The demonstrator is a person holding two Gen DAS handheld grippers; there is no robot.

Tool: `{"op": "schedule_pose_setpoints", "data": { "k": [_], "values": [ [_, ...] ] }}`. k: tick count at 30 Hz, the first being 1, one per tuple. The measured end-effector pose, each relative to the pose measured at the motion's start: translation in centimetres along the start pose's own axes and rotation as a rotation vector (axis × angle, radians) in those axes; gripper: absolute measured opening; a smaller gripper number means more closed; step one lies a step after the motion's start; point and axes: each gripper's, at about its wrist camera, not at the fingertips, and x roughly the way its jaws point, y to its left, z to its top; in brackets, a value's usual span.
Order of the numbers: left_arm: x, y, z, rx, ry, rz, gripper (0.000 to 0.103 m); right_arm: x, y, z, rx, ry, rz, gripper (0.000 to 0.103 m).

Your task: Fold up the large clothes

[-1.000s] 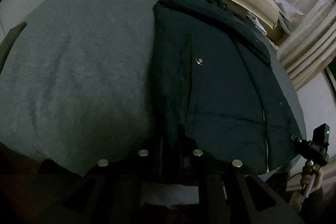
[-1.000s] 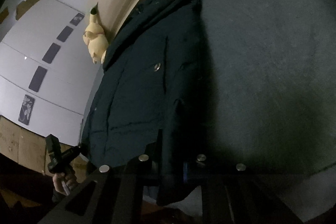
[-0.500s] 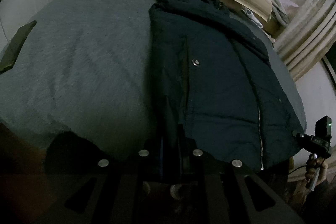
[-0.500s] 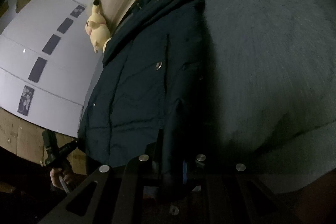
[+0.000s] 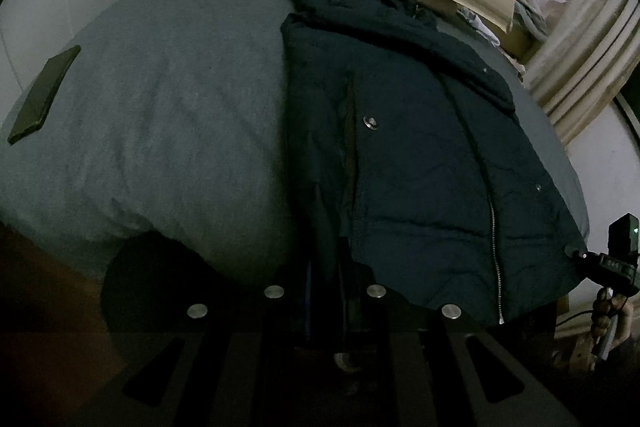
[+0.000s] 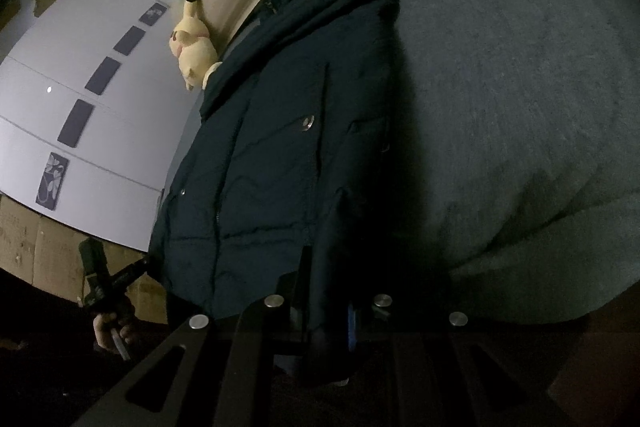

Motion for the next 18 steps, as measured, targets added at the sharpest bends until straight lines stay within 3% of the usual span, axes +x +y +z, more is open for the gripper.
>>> {"op": "schedule_pose_setpoints", "data": {
  "k": [18],
  "values": [
    [-2.2,0.1,2.1,0.076,-0.06,-0.004,0.01,-0.4,1.3,-0.1,-0.017,-0.038,0.061,0.012]
  ]
}}
